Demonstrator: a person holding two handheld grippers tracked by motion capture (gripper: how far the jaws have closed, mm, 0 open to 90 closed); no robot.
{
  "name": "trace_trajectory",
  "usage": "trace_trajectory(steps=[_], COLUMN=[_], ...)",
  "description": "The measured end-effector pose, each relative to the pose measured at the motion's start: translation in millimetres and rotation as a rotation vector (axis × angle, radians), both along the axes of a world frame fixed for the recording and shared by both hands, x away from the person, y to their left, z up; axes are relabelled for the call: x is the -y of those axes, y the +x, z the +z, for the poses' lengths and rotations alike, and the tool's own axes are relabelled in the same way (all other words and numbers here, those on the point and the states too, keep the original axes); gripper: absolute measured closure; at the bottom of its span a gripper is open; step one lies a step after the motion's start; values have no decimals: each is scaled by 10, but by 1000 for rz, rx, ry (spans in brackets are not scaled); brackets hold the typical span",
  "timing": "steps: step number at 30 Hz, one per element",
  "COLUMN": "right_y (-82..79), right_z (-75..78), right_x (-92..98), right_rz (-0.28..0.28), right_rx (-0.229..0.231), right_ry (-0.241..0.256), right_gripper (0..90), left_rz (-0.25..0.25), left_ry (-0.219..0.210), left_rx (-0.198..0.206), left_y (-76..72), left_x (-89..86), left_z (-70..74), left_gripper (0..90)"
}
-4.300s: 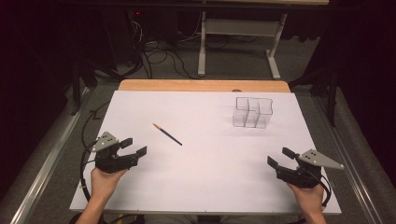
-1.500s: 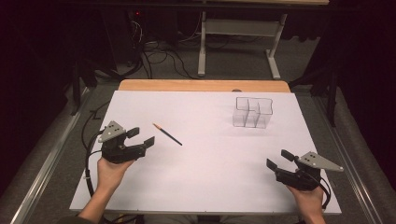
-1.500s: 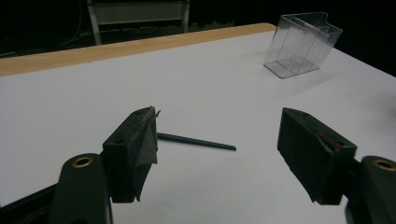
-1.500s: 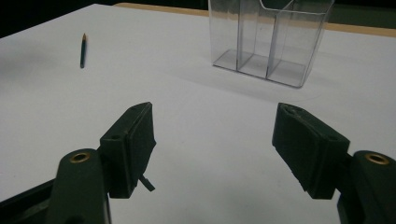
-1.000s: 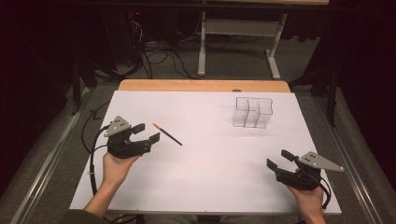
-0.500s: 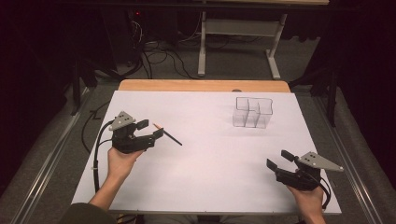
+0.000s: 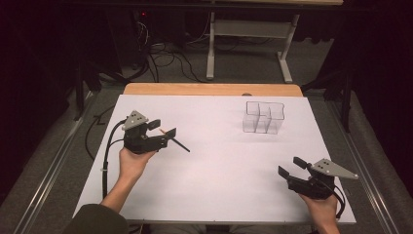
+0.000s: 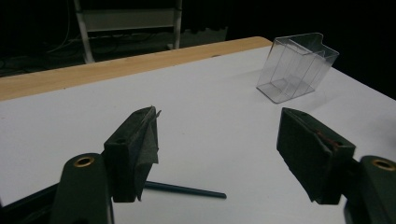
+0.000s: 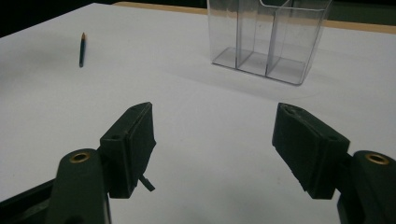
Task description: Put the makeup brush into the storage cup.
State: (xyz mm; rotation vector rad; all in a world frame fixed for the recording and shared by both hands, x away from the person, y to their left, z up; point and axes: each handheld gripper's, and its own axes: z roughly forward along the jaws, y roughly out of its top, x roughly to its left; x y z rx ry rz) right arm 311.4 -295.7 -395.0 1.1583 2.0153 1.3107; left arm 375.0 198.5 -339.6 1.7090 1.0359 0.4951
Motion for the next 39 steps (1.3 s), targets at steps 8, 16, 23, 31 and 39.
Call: trace_trajectory(steps=[8,16,23,31,39], right_y=[-5,-4,-5,-6,-6], right_z=[2,1,2,2,2], right_x=[-5,-2,-4,-4,-6], right_rz=[-1,0,1,0,4], right_rx=[0,0,1,1,2], right_ry=[-2,-3,-2,-1,0], right_gripper=[310,310,310,309,308], left_rz=[-1,-5,-3,-2,-1], left_ry=[4,10,3,5,27], left_rx=[1,-4,-7,-11,-15], left_y=[56,121,204,276,354], left_x=[64,111,167,216,272], left_z=[1,6,18,35,56], left_gripper=[294,294,294,294,293])
